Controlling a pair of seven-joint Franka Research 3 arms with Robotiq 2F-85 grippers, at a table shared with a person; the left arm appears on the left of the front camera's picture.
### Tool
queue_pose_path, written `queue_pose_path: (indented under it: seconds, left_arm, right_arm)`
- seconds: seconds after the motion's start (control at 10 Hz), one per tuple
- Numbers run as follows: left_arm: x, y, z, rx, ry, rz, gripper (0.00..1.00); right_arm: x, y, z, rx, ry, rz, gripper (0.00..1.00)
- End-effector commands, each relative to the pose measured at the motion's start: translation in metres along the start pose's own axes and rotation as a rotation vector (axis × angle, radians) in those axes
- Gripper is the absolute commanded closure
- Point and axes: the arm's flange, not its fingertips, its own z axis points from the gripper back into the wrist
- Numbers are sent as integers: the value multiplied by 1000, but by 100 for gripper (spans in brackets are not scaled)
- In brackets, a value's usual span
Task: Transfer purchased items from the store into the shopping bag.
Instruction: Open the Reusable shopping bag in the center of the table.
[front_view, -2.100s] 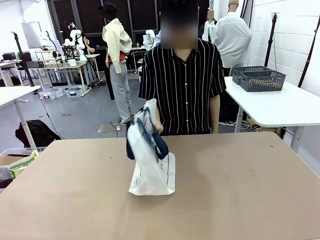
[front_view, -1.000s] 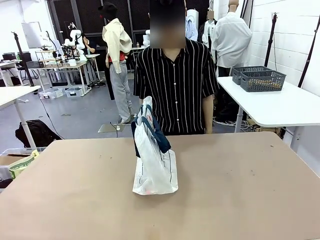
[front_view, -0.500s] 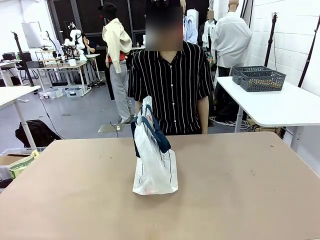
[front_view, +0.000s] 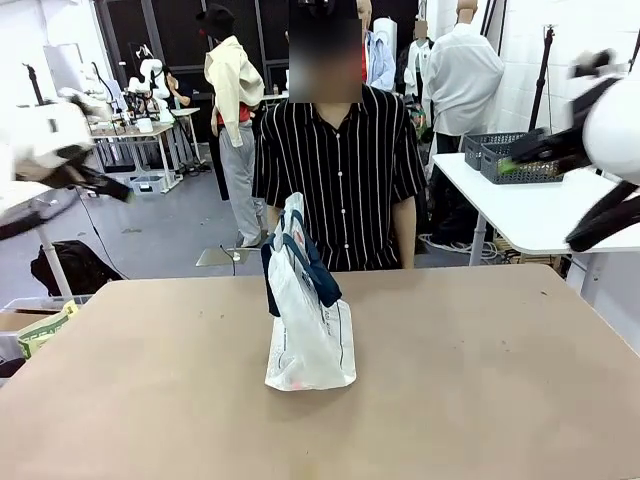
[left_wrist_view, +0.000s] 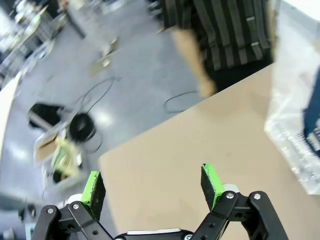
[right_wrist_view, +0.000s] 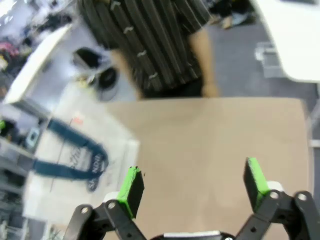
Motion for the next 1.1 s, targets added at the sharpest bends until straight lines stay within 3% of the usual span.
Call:
queue_pose_path:
  seconds: [0.0, 0.1, 0.3, 0.4, 0.6, 0.9, 1.0]
  left_arm:
    - [-13, 30, -23, -56, 42, -46, 0]
    - [0, 0, 0, 0, 0, 0, 0]
    - [2, -13, -21, -52, 7, -33, 0]
    - [0, -16, -22, -76, -50, 53, 0]
    - [52, -33, -51, -195, -160, 74, 0]
    - [98, -68, -93, -363, -143, 2, 0]
    - [104, -81, -107, -429, -136, 3, 0]
  right_arm:
    - [-3, -7, -14, 59, 92, 80, 0]
    - [0, 0, 0, 0, 0, 0, 0]
    - [0, 0, 0, 0, 0, 0, 0]
    - [-3, 15, -6, 39, 42, 20, 0]
    - [17, 73, -29, 116, 106, -2, 0]
    - [40, 144, -72, 237, 248, -60, 0]
    - [37, 165, -88, 272, 366, -56, 0]
